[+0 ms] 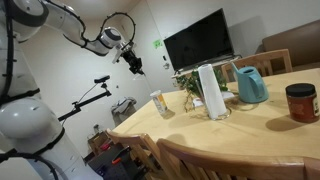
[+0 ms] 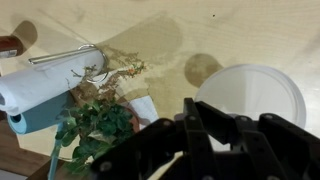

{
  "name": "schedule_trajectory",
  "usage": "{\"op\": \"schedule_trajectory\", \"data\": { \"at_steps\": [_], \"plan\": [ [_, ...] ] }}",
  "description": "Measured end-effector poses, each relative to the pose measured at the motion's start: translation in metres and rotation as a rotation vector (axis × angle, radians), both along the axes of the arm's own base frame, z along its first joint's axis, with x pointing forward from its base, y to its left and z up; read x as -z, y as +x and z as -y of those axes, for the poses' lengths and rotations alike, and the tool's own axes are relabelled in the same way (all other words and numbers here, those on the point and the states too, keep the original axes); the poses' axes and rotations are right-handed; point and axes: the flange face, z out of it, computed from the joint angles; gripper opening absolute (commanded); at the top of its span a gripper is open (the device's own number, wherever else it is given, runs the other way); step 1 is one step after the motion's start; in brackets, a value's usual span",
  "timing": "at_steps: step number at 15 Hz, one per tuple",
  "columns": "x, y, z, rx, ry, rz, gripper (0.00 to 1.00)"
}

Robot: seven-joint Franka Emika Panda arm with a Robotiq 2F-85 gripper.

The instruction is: Put the white lid on the table on top of the white cup

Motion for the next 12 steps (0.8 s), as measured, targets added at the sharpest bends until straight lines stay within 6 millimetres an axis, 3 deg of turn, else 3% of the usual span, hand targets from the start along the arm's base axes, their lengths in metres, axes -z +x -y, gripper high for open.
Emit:
{"op": "schedule_trajectory", "data": {
  "at_steps": [5, 12],
  "plan": [
    [0.004, 0.000, -0.005, -0.011, -0.006, -0.003, 0.02],
    [0.005, 0.010, -0.041, -0.073, -0.149, -0.026, 0.02]
  ]
}}
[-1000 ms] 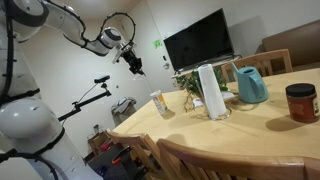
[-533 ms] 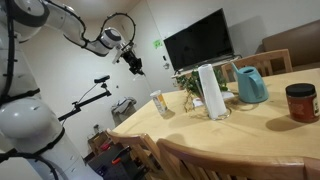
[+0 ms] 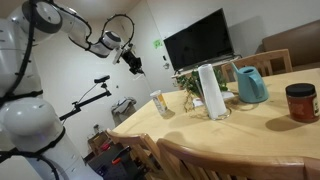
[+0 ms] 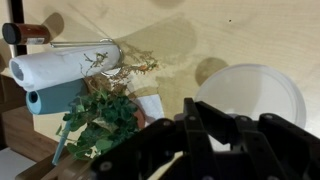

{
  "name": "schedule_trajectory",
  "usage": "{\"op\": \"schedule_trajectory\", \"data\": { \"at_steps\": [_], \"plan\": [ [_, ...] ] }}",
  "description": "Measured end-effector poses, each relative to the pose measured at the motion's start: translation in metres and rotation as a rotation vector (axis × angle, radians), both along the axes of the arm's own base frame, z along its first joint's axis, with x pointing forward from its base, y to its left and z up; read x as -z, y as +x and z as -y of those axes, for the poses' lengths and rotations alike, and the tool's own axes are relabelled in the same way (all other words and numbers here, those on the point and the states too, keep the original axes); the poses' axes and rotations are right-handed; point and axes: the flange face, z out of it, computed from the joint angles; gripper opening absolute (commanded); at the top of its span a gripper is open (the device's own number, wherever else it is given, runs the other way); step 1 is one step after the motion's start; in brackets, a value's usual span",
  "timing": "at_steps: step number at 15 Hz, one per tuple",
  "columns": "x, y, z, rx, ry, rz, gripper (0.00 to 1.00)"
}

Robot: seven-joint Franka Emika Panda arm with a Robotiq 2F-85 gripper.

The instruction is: Put the white lid on the table on top of the white cup

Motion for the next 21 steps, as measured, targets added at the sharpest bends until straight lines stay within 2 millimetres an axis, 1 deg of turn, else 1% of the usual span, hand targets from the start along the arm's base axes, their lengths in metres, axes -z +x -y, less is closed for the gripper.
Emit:
{"op": "schedule_trajectory", "data": {
  "at_steps": [4, 8, 9, 11, 14, 15, 18, 20, 21],
  "plan": [
    [0.009, 0.011, -0.030, -0.069, -0.039, 0.025, 0.02],
    [0.008, 0.029, -0.060, -0.202, 0.055, 0.187, 0.02],
    [0.007, 0.032, -0.064, -0.227, 0.082, 0.218, 0.07],
    [0.006, 0.038, -0.066, -0.263, 0.115, 0.245, 0.07],
    [0.006, 0.039, -0.066, -0.274, 0.116, 0.246, 0.07],
    [0.006, 0.039, -0.066, -0.275, 0.116, 0.246, 0.02],
    [0.007, 0.039, -0.067, -0.273, 0.118, 0.242, 0.02],
    [0.014, 0.040, -0.067, -0.265, 0.126, 0.225, 0.02],
    [0.021, 0.041, -0.067, -0.259, 0.130, 0.212, 0.02]
  ]
}}
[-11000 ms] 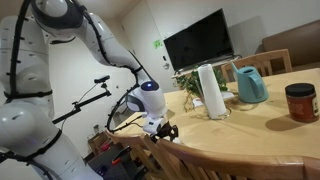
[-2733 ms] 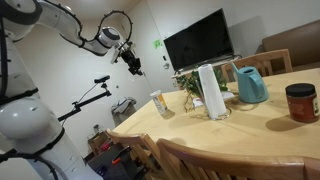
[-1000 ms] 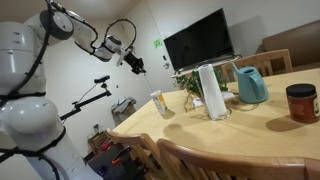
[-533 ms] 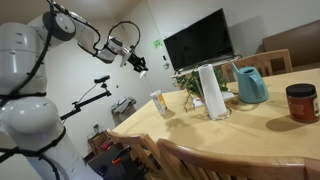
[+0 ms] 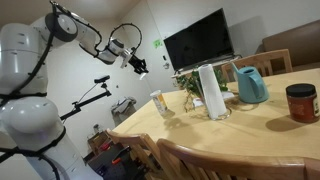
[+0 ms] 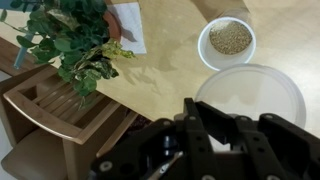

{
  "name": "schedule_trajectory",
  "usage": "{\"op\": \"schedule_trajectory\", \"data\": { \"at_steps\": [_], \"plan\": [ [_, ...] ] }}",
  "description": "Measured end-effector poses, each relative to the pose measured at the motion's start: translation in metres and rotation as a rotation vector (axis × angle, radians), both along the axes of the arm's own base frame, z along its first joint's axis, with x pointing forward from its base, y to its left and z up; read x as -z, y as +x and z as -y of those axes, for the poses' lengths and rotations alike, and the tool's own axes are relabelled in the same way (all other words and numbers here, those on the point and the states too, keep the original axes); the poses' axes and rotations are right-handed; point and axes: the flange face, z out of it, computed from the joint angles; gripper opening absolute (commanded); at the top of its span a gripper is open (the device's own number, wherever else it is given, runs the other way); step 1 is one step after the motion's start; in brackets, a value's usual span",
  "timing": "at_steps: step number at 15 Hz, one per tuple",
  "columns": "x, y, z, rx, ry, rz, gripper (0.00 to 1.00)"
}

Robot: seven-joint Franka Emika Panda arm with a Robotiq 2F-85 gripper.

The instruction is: Put the white lid on the table on top of the white cup

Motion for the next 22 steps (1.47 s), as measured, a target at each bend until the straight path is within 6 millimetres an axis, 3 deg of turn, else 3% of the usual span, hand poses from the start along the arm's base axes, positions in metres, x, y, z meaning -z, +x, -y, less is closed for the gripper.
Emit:
{"op": "schedule_trajectory", "data": {
  "at_steps": [12, 22],
  "plan": [
    [0.101, 0.032, 0.013, 0.048, 0.003, -0.186, 0.02],
    [0.139, 0.039, 0.027, 0.113, 0.012, -0.262, 0.02]
  ]
}}
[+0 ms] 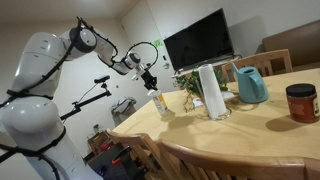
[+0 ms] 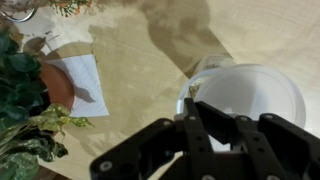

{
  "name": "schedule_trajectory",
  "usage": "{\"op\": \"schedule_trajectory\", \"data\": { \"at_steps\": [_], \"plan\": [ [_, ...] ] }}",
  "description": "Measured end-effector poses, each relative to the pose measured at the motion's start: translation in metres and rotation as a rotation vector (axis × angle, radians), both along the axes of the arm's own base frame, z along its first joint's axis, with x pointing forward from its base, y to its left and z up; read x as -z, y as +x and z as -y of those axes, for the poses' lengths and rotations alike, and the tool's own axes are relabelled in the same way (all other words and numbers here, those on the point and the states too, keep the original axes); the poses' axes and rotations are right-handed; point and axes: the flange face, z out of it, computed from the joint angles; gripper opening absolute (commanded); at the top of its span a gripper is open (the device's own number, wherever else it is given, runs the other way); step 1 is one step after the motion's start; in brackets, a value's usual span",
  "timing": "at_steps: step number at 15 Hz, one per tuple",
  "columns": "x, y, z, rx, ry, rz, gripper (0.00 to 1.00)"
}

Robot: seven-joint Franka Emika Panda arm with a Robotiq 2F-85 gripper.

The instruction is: Put the white lid on the table on top of the white cup

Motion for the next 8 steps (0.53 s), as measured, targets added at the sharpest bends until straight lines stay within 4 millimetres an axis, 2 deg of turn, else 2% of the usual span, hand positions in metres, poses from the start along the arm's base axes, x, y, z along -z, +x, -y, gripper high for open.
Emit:
{"op": "schedule_trajectory", "data": {
  "at_steps": [8],
  "plan": [
    [0.013, 0.003, 0.012, 0.050, -0.004, -0.042, 0.02]
  ]
}}
